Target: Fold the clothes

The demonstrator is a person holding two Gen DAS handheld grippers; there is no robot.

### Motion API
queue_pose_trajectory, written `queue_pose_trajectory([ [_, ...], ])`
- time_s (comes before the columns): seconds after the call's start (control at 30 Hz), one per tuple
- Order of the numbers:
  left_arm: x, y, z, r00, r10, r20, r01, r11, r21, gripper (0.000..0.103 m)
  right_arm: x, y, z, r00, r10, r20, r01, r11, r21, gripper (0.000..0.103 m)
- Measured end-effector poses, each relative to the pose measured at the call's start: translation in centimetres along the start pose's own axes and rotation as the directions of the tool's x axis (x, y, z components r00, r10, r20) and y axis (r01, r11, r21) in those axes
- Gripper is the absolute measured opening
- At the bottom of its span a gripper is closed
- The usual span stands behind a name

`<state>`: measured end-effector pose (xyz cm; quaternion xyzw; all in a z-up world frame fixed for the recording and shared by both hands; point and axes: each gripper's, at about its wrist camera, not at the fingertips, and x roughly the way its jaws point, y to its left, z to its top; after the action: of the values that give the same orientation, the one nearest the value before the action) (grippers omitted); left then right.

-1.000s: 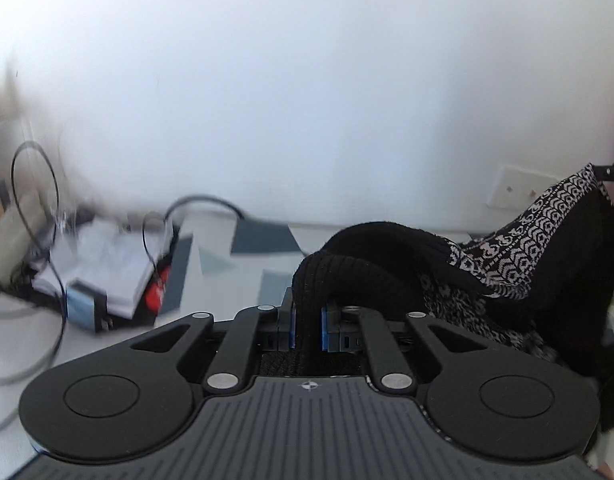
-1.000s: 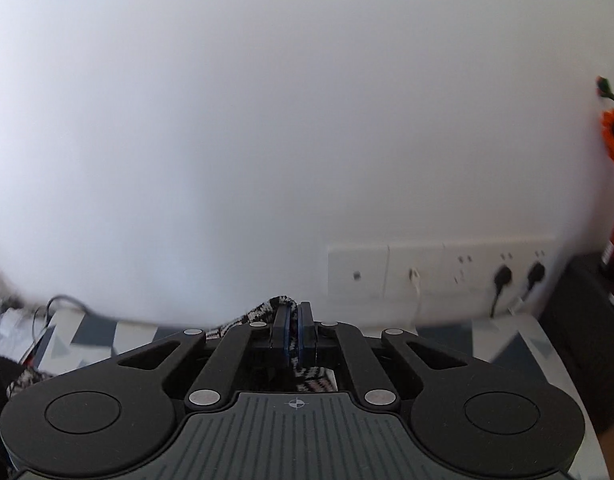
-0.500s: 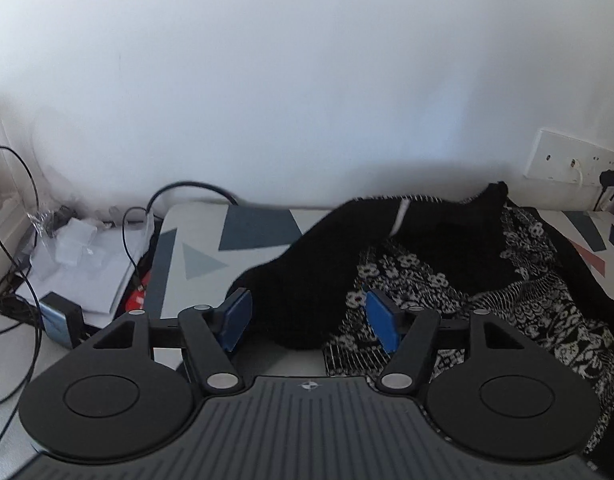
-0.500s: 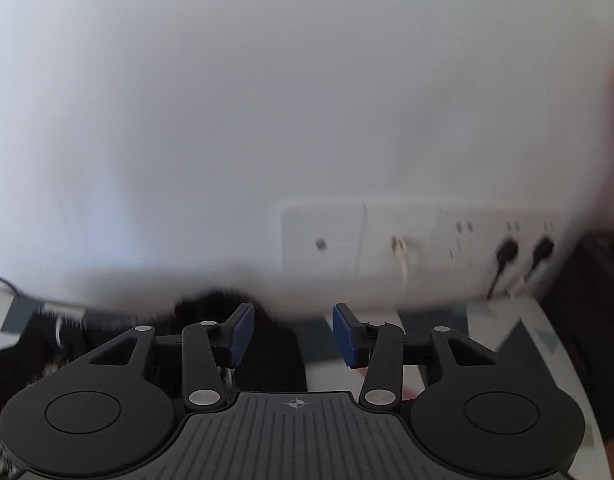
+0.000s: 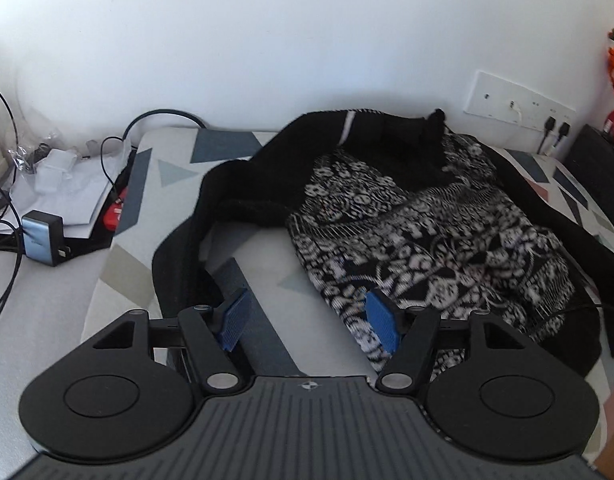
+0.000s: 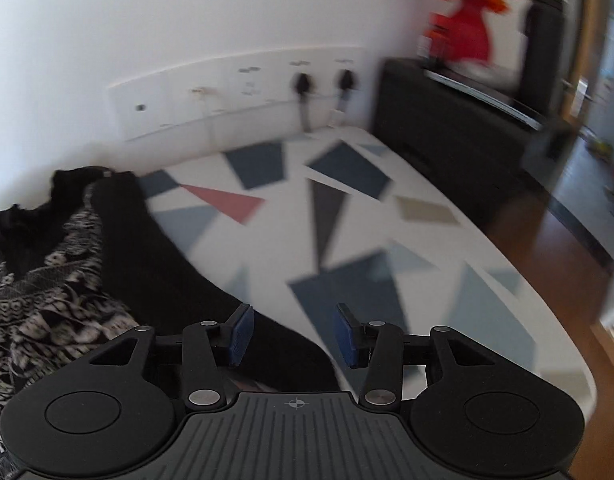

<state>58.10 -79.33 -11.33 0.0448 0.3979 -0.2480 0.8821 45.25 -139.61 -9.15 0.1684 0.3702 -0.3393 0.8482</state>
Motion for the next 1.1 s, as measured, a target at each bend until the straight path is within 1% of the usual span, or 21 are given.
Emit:
queue_pose_trajectory([
  [0.07,-0.4,-0.1,-0.6,1.0,-0.027,-0.011,0.026,1.0,-0.005,0.065,-1.4,-1.7,-1.6,0.999,-0.039,0.001,0.039,0.998,0.048,0.041],
  [0.17,-1.2,0.1,-1.6,0.999,-0.043,-0.021,0.043,0.999,-0.014,0.065,-3.5,-4.2,-3.7,0.996,-0.091,-0.007,0.091,0.992,0.09,0.041],
  [0.27,-1.9,0.7,-2.4,0.998,-0.056,-0.036,0.053,0.996,-0.076,0.065,-5.4,-6.5,-5.6,0.991,-0.136,-0.012,0.137,0.984,0.114,0.043],
  [0.33,-2.2,1.0,-2.9,0.996,-0.074,-0.053,0.067,0.991,-0.118,0.065,-5.7,-8.0,-6.4,0.988,-0.15,-0.025,0.152,0.978,0.141,0.043],
  [0.4,-2.3,0.4,-3.5,0.995,-0.07,-0.071,0.062,0.992,-0.107,0.066,-5.6,-9.1,-7.1,0.987,-0.152,-0.041,0.157,0.975,0.157,0.044],
  [0.47,-2.4,-1.0,-4.0,0.994,-0.056,-0.092,0.049,0.996,-0.071,0.067,-4.9,-9.3,-7.5,0.988,-0.142,-0.059,0.149,0.978,0.143,0.046],
  [0.53,-2.6,-2.3,-4.3,0.993,-0.048,-0.106,0.043,0.998,-0.048,0.068,-3.7,-8.7,-7.6,0.992,-0.107,-0.073,0.115,0.986,0.119,0.051],
  [0.57,-2.7,-3.0,-4.6,0.992,-0.048,-0.115,0.042,0.998,-0.055,0.07,-2.9,-8.1,-7.5,0.993,-0.085,-0.079,0.093,0.991,0.102,0.053],
  [0.67,-2.6,-4.5,-5.5,0.986,-0.059,-0.153,0.041,0.992,-0.117,0.071,-0.2,-6.0,-7.0,0.994,-0.018,-0.112,0.022,0.999,0.035,0.056],
  [0.73,-2.1,-5.5,-6.1,0.982,-0.05,-0.181,0.02,0.987,-0.16,0.071,1.8,-4.6,-6.6,0.989,0.026,-0.146,-0.03,0.999,-0.021,0.056],
  [0.8,-1.8,-6.7,-6.6,0.98,-0.024,-0.196,-0.011,0.984,-0.178,0.071,3.4,-3.6,-6.1,0.984,0.053,-0.169,-0.068,0.994,-0.083,0.055],
  [0.83,-1.6,-7.3,-6.8,0.979,-0.011,-0.204,-0.027,0.982,-0.185,0.071,4.1,-3.1,-5.8,0.981,0.067,-0.18,-0.088,0.99,-0.113,0.054],
  [0.9,-1.5,-8.4,-6.9,0.98,0.016,-0.201,-0.056,0.979,-0.198,0.071,5.4,-2.9,-5.1,0.977,0.101,-0.187,-0.131,0.979,-0.156,0.044],
  [0.93,-1.5,-8.9,-7.0,0.98,0.023,-0.2,-0.066,0.975,-0.211,0.071,6.0,-3.1,-4.6,0.974,0.123,-0.189,-0.154,0.975,-0.159,0.043],
  [0.97,-1.5,-9.3,-7.1,0.98,0.027,-0.199,-0.072,0.971,-0.226,0.071,6.6,-3.5,-3.9,0.97,0.149,-0.193,-0.18,0.972,-0.151,0.037],
  [1.0,-1.5,-9.7,-7.1,0.98,0.03,-0.199,-0.079,0.967,-0.241,0.071,7.2,-3.9,-3.2,0.967,0.166,-0.194,-0.195,0.971,-0.141,0.024],
  [1.07,-1.5,-10.4,-7.2,0.979,0.044,-0.197,-0.095,0.962,-0.257,0.071,8.5,-4.5,-1.4,0.968,0.165,-0.19,-0.193,0.971,-0.138,0.012],
  [1.1,-1.5,-10.7,-7.2,0.979,0.054,-0.195,-0.105,0.959,-0.262,0.071,9.1,-4.9,-0.3,0.975,0.146,-0.169,-0.168,0.977,-0.128,0.007],
])
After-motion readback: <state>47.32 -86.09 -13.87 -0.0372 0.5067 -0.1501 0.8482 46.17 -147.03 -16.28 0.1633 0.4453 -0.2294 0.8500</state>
